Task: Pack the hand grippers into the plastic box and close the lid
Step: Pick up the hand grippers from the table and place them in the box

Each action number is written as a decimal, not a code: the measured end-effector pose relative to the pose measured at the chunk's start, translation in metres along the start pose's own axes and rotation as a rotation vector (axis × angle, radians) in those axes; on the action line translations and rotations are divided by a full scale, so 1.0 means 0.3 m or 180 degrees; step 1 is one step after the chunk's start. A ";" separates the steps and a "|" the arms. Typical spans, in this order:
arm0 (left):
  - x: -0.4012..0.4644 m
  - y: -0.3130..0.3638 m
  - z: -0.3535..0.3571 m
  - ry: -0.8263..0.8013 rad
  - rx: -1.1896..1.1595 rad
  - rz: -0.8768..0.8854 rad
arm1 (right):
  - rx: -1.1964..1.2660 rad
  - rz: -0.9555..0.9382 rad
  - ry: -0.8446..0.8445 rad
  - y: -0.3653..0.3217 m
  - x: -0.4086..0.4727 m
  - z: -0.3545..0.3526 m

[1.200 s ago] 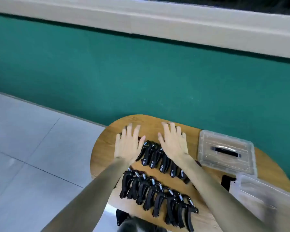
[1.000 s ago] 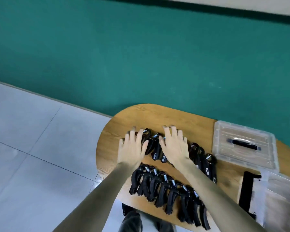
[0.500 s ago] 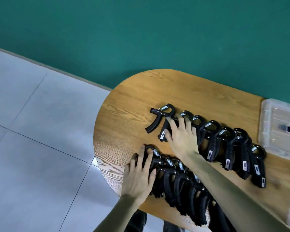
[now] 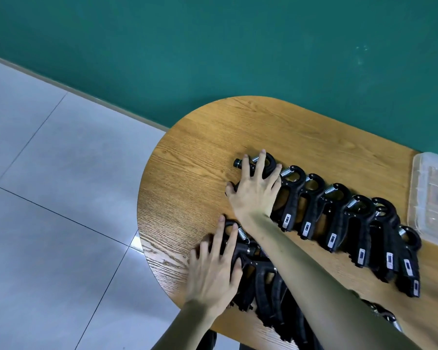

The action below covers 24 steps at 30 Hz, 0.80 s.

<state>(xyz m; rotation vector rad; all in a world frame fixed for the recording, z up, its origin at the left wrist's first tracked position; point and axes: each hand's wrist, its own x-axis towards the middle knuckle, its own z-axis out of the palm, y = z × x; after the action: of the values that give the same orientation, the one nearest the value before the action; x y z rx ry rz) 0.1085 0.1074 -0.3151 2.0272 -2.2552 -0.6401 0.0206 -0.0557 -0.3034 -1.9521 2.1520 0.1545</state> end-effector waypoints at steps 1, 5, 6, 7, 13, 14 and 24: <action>0.000 0.000 0.000 -0.0015 0.0015 0.0003 | 0.0066 0.0064 0.0004 -0.011 0.003 0.001; 0.007 -0.003 0.000 0.0010 0.0045 0.0028 | 0.0264 0.0188 0.0070 -0.034 0.004 0.001; 0.010 -0.004 -0.001 0.0041 0.0066 0.0048 | 0.0311 0.0177 0.0098 -0.033 0.006 0.003; 0.014 -0.004 -0.002 0.0054 0.0084 0.0062 | 0.0326 0.0147 0.0120 -0.030 0.008 0.004; 0.025 -0.005 -0.001 -0.0047 0.0062 0.0039 | 0.0132 -0.0131 0.0160 0.022 0.003 -0.003; 0.027 -0.004 -0.003 -0.0090 0.0059 0.0031 | 0.0103 -0.0193 0.0189 0.035 -0.004 -0.007; 0.035 0.060 -0.113 -0.0457 0.0461 -0.0003 | -0.0040 -0.0595 0.0401 0.142 -0.086 -0.095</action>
<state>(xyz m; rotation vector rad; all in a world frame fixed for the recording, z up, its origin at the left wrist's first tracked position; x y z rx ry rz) 0.1001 0.0893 -0.2808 2.1098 -2.4482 -0.6607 -0.0223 -0.0327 -0.2730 -2.2113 2.0308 0.0133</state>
